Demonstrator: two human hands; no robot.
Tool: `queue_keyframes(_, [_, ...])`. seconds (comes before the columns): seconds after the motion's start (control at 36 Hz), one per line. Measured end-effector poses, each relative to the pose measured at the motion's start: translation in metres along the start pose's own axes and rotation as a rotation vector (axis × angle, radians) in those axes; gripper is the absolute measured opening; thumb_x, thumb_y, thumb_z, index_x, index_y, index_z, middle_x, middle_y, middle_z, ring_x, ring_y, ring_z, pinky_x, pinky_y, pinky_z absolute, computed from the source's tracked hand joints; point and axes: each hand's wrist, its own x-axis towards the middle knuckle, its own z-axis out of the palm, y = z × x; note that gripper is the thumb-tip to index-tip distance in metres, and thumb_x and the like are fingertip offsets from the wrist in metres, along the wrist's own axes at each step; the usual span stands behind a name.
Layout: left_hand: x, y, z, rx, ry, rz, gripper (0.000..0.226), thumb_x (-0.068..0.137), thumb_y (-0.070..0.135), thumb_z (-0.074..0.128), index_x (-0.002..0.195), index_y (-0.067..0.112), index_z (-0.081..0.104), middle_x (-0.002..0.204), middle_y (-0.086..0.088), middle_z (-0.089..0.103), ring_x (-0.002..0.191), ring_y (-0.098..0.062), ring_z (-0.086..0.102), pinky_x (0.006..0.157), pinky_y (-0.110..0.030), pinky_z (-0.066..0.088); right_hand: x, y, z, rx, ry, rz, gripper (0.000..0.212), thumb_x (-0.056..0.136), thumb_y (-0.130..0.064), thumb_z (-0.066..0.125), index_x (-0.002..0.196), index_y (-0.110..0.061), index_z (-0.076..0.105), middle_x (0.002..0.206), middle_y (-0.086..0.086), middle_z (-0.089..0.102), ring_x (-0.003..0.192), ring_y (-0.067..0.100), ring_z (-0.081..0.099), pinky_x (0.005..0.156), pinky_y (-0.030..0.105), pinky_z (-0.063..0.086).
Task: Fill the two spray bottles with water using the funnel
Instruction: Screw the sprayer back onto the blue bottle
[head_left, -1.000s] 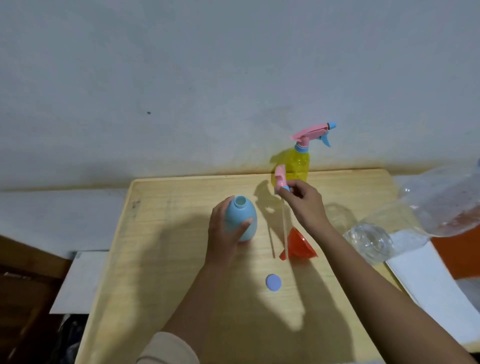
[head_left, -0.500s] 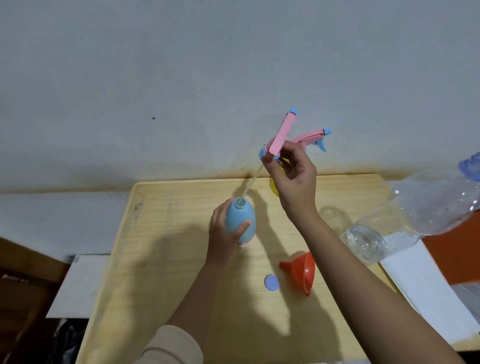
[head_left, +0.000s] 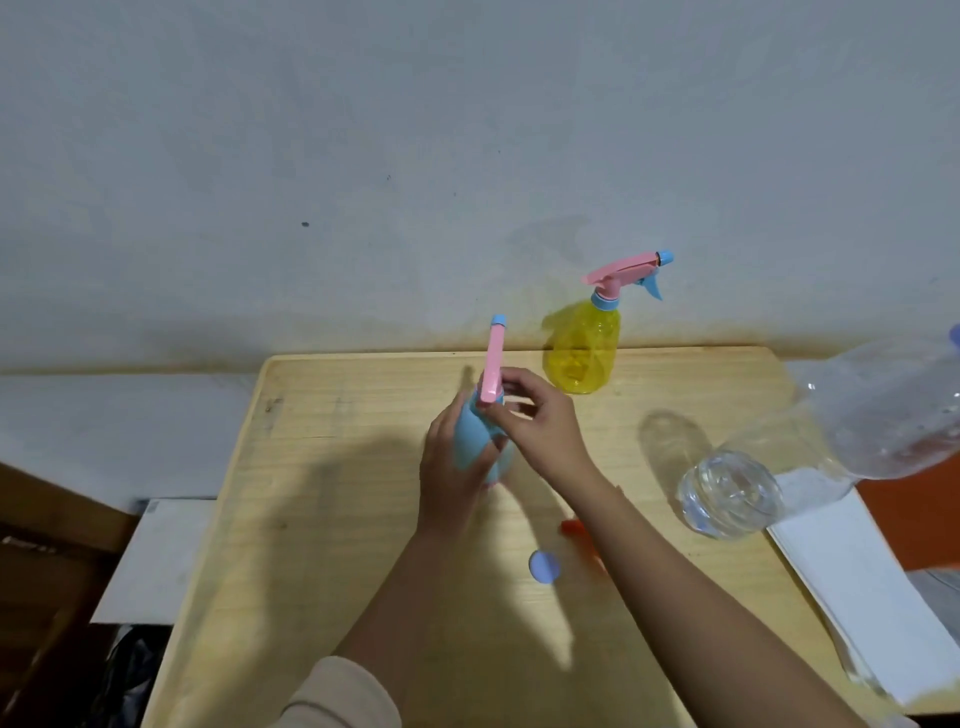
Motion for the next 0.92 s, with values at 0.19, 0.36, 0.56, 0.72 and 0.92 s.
queue_keyframes(0.19, [-0.002,-0.038,0.016,-0.025,-0.026,-0.064,0.098,0.062,0.041,0.083,0.143,0.021,0.031,0.143,-0.003,0.043,0.133,-0.016,0.041,0.107,-0.045,0.040,0.000,0.009,-0.002,-0.036,-0.090,-0.038,0.023,0.084,-0.013,0.067,0.107,-0.018,0.065,0.107,-0.012,0.068,0.104,0.002,0.060,0.093,0.024,0.046])
queue_keyframes(0.36, [0.012,-0.046,0.011,0.055,-0.083,-0.032,0.098,0.057,0.044,0.083,0.138,0.011,0.038,0.132,-0.008,0.050,0.122,-0.018,0.050,0.099,-0.031,0.045,0.009,0.005,-0.012,-0.157,-0.196,-0.065,0.027,0.083,-0.026,0.060,0.109,-0.027,0.064,0.112,-0.011,0.068,0.108,0.008,0.060,0.099,0.034,0.045])
queue_keyframes(0.56, [0.014,-0.015,-0.002,0.136,-0.183,-0.039,0.097,0.049,0.056,0.073,0.136,0.032,0.039,0.118,0.009,0.050,0.112,-0.013,0.047,0.086,-0.031,0.045,0.017,-0.001,-0.031,-0.069,-0.183,-0.016,0.025,0.088,-0.008,0.061,0.106,-0.025,0.063,0.108,-0.006,0.068,0.106,0.009,0.061,0.095,0.030,0.048])
queue_keyframes(0.72, [0.009,0.008,-0.005,0.145,-0.216,0.005,0.094,0.049,0.057,0.073,0.135,0.035,0.042,0.117,0.009,0.057,0.107,-0.017,0.053,0.087,-0.042,0.049,0.008,-0.013,-0.033,0.151,-0.044,0.003,0.027,0.074,-0.001,0.076,0.090,-0.020,0.067,0.094,-0.003,0.069,0.092,0.009,0.064,0.083,0.028,0.050])
queue_keyframes(0.92, [0.006,0.044,-0.004,0.046,-0.224,-0.019,0.096,0.051,0.041,0.083,0.137,0.035,0.041,0.118,0.009,0.060,0.108,-0.013,0.059,0.086,-0.043,0.054,0.000,-0.039,-0.021,0.187,0.199,-0.053,0.031,0.073,-0.020,0.078,0.100,-0.014,0.065,0.095,-0.002,0.068,0.090,0.014,0.063,0.083,0.032,0.051])
